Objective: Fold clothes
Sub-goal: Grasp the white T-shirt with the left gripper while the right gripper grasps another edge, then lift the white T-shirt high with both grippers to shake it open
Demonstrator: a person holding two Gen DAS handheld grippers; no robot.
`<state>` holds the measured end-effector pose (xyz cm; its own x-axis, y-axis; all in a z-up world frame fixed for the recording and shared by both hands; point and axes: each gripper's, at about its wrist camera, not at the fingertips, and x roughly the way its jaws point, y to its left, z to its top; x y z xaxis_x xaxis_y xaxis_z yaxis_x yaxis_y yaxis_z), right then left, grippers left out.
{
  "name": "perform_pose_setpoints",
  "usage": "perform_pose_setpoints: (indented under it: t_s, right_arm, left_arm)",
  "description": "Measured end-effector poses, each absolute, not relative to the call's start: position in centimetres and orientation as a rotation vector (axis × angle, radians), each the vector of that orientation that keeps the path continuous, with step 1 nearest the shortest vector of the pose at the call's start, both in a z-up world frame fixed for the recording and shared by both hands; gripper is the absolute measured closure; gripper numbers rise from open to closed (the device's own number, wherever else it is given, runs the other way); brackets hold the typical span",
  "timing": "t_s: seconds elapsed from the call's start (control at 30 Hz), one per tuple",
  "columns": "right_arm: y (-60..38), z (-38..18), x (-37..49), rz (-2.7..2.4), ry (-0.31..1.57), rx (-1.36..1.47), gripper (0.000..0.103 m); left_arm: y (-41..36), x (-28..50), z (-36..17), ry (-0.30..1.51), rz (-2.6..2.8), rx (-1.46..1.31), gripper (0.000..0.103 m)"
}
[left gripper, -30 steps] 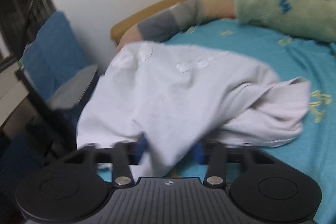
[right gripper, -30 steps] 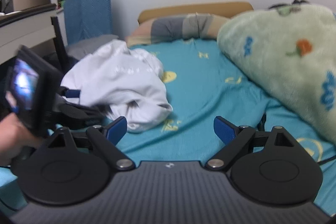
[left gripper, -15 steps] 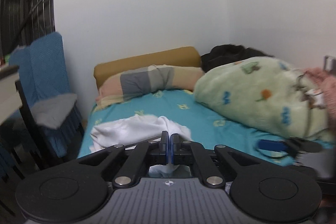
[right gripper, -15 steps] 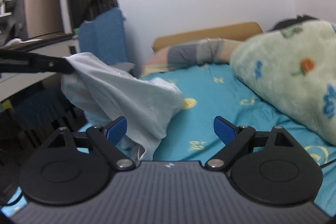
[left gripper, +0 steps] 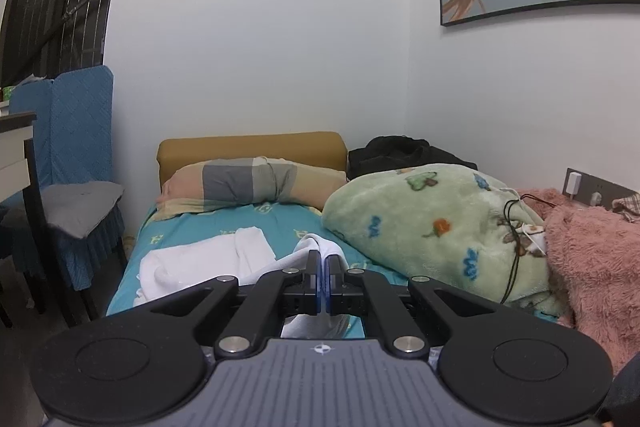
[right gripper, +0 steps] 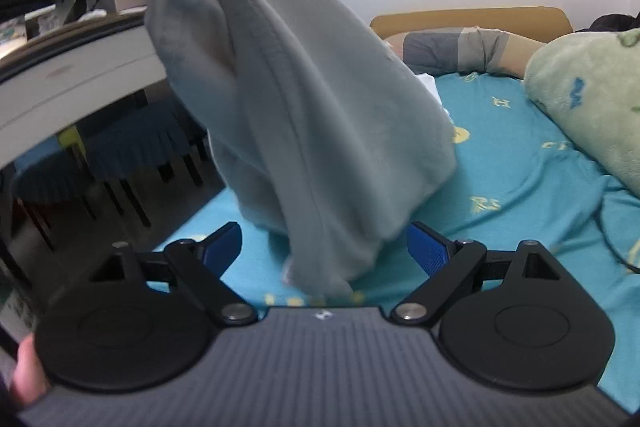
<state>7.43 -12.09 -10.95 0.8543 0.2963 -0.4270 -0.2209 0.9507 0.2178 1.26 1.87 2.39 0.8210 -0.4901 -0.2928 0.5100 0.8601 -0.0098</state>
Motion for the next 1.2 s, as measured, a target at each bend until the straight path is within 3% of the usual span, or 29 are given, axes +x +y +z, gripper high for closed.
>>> perform_pose_setpoints:
  t_s: [0.27,0.53,0.63,0.8,0.9,1.1,1.2]
  right_arm:
    - [-19.1,-12.0,9.9,-0.002,0.483,0.434,0.012]
    - [-19.0,-13.0,11.0,-0.080,0.650,0.307,0.012]
    - [-20.1,-10.2,8.7,-0.196,0.460,0.263,0.012]
    - [-22.0,-3.7,1.7,-0.360,-0.048,0.150,0.011]
    - [-21.7,-1.9,0.1,-0.365,-0.134,0.067,0.011]
    - [-22.9,-4.0,3.4,-0.286,0.088,0.090,0.012]
    - [-22.1,-4.3,4.2,-0.296,0.098,-0.022,0.012]
  left_arm:
    - [3.3,2.9,2.5,0.252,-0.481,-0.008,0.102]
    - [6.9,2.0,3.9,0.152,-0.444,-0.133,0.102]
    - [8.8,1.7,4.5,0.125,-0.431,-0.190,0.102]
    - [12.0,0.6,5.4,0.056,-0.539,-0.350,0.102]
    - [12.7,1.7,5.1,0.135,-0.564,-0.389,0.101]
    - [11.8,6.5,2.7,0.414,-0.462,-0.332,0.100]
    - [11.0,7.3,1.3,0.482,-0.416,-0.238,0.099]
